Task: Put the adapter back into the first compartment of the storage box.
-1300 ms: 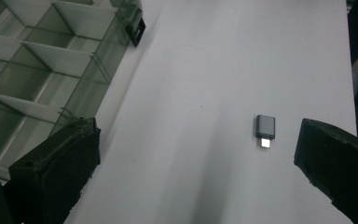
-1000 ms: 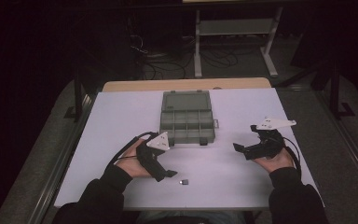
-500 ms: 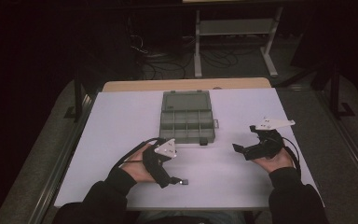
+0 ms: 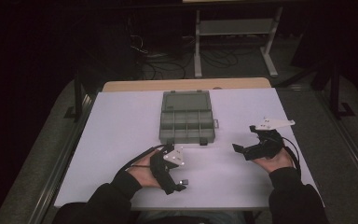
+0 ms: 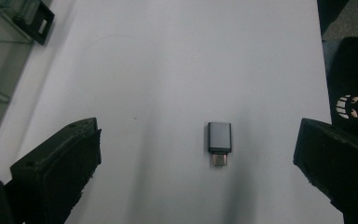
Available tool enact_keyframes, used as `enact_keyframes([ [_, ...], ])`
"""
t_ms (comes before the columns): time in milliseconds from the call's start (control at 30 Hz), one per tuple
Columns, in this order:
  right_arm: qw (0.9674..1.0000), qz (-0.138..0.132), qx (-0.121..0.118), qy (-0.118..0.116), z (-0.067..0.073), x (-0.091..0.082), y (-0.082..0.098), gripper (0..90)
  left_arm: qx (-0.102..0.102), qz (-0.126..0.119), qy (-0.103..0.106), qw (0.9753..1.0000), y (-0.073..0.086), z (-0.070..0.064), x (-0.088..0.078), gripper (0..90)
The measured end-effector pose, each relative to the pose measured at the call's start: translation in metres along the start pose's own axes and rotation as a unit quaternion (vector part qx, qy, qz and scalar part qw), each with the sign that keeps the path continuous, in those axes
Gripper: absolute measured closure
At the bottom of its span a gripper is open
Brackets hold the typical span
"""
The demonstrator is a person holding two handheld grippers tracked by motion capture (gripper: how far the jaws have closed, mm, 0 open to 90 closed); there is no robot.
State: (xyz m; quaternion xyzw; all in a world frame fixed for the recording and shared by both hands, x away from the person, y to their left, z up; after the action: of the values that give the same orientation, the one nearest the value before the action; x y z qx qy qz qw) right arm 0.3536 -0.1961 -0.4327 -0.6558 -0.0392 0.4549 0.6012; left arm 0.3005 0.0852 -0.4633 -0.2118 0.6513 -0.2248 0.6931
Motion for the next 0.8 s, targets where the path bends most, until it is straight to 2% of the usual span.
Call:
enact_keyframes([
  [300, 1.0, 0.001, 0.0, -0.001, 0.0, 0.0, 0.0, 0.0, 0.011, 0.009, 0.014, 0.9998, -0.001, -0.006, 0.008, 4.5],
  [400, 1.0, 0.001, 0.0, -0.001, 0.0, 0.0, 0.0, 0.0, 0.016, 0.008, 0.013, 0.9998, -0.002, -0.007, 0.009, 7.1],
  [500, 1.0, 0.001, 0.0, -0.002, 0.0, 0.0, 0.0, 0.0, 0.018, 0.003, 0.012, 0.9998, -0.002, -0.006, 0.008, 14.1],
  [633, 1.0, 0.001, 0.0, -0.003, 0.0, 0.0, 0.0, 0.0, 0.015, 0.007, 0.019, 0.9997, -0.001, -0.005, 0.01, 17.3],
  [800, 1.0, 0.002, 0.0, -0.004, 0.0, 0.0, 0.0, 0.0, 0.022, 0.009, 0.027, 0.9994, -0.001, -0.006, 0.011, 22.9],
])
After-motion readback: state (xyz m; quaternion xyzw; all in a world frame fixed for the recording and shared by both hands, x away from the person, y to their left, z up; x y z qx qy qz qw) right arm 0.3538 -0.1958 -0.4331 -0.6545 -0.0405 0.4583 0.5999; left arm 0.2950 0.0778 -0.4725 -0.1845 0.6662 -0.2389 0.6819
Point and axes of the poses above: each handheld gripper's, and its own axes: x roughly forward along the jaws, y roughly out of its underside, z roughly to its left, the point moved 5 cm from there along x, roughly forward along the jaws, and after that the axes turned 6 degrees about x, right-handed, at the moved point
